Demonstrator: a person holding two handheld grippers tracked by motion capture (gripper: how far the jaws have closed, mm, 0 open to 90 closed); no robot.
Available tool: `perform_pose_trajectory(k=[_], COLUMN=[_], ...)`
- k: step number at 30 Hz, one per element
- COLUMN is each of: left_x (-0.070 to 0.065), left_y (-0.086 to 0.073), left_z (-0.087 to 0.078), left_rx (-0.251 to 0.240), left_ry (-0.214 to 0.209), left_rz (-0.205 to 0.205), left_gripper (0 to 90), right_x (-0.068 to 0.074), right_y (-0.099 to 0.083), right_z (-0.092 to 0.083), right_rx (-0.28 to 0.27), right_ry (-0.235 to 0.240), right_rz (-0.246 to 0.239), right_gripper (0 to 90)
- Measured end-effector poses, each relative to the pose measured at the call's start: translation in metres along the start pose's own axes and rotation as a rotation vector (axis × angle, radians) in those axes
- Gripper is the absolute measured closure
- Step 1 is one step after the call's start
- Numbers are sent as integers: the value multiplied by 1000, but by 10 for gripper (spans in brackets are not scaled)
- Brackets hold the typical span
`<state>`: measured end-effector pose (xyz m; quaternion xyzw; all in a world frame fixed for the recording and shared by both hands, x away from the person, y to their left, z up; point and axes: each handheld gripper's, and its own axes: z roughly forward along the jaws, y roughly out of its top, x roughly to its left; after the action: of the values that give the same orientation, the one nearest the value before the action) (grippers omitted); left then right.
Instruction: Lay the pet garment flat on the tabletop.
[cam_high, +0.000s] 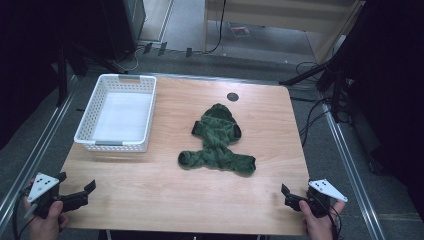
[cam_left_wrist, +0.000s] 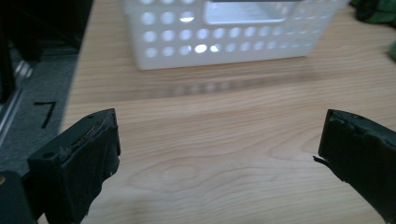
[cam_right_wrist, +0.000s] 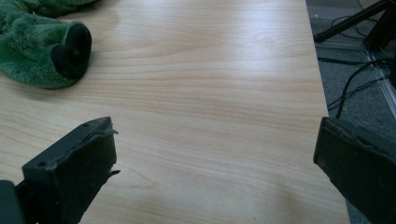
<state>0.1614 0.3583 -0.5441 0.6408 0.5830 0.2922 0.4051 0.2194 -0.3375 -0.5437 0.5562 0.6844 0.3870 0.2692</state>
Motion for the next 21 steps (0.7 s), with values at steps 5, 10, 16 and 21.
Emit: perform_pose_trajectory(k=[5,10,16,21], left_x=[16,22,17,14], left_y=[-2,-3,-5,-6], left_z=[1,1,4,7], left_rx=[21,26,53,79], left_ry=[35,35,41,55], left_rz=[-36,-46,-12,24], left_gripper=[0,0,0,0], right_x=[-2,-2,-8,-8], right_y=[-3,-7,-14,-16], right_z=[-3,-7,-15,-18], right_rx=[6,12,-16,-44], right_ry=[7,10,29,32], right_rz=[3,-18,22,38], right_gripper=[0,0,0,0])
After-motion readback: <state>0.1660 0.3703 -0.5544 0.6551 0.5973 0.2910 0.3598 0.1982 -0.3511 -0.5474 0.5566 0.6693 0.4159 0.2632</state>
